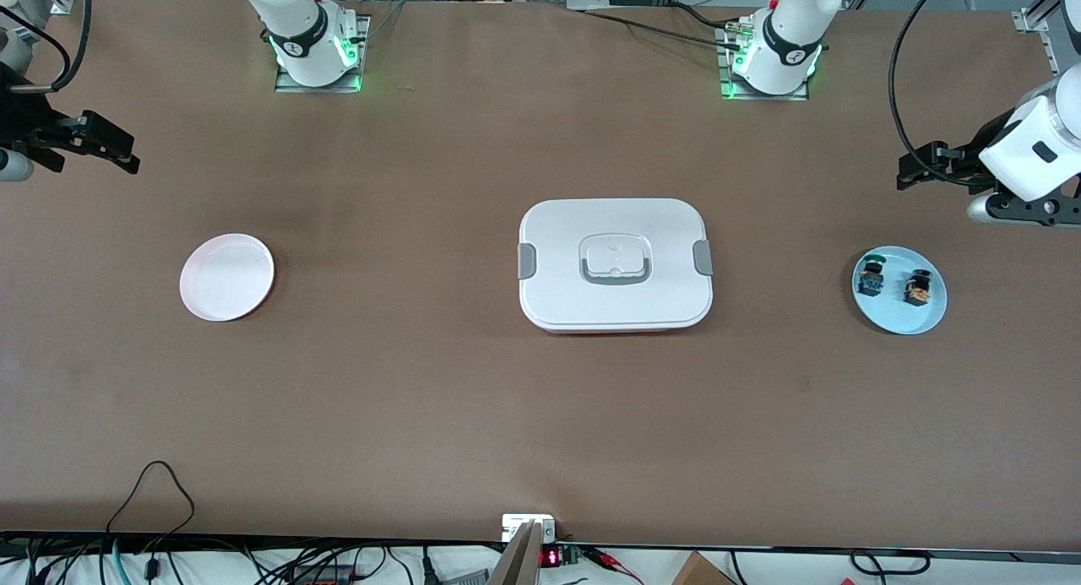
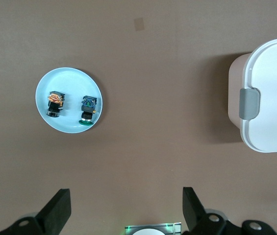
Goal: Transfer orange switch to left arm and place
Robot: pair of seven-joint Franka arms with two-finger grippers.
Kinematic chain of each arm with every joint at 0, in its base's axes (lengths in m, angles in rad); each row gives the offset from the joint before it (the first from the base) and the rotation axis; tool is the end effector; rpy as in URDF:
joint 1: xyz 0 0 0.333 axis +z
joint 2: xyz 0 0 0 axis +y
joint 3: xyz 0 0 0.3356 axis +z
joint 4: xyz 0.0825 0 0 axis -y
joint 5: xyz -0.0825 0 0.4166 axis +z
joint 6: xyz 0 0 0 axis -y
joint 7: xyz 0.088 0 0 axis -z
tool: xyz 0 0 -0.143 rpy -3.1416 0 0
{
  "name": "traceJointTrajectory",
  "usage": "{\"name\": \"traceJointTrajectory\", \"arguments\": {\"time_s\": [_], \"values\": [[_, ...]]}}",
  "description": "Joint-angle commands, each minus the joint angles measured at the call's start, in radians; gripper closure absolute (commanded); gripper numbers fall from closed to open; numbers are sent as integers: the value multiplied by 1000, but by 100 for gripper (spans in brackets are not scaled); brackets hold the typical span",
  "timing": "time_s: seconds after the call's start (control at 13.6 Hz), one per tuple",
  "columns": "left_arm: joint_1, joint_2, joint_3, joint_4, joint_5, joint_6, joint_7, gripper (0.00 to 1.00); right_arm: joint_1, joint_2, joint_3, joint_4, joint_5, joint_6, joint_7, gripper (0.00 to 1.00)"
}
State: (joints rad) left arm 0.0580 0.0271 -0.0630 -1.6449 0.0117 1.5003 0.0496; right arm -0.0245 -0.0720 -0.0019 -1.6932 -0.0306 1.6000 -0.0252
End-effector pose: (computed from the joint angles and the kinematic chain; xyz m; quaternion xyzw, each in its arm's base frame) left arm 0.5766 -0.0008 0.5503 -0.9959 0.0273 0.0858 0.0031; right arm 0.5630 -0.0192 0.5903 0.9998 0.0000 -0.0110 0.0149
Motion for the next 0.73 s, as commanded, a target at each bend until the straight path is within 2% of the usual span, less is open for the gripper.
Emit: {"name": "traceJointTrajectory", "arguments": {"time_s": [0.0,0.66], "values": [[-4,-13,14,5,11,-5,4,0,-5,-5,2,26,17,-25,-6,0],[2,27,15,56,10,-6,4,0,0,1,5,26,17,-25,-1,0]]}}
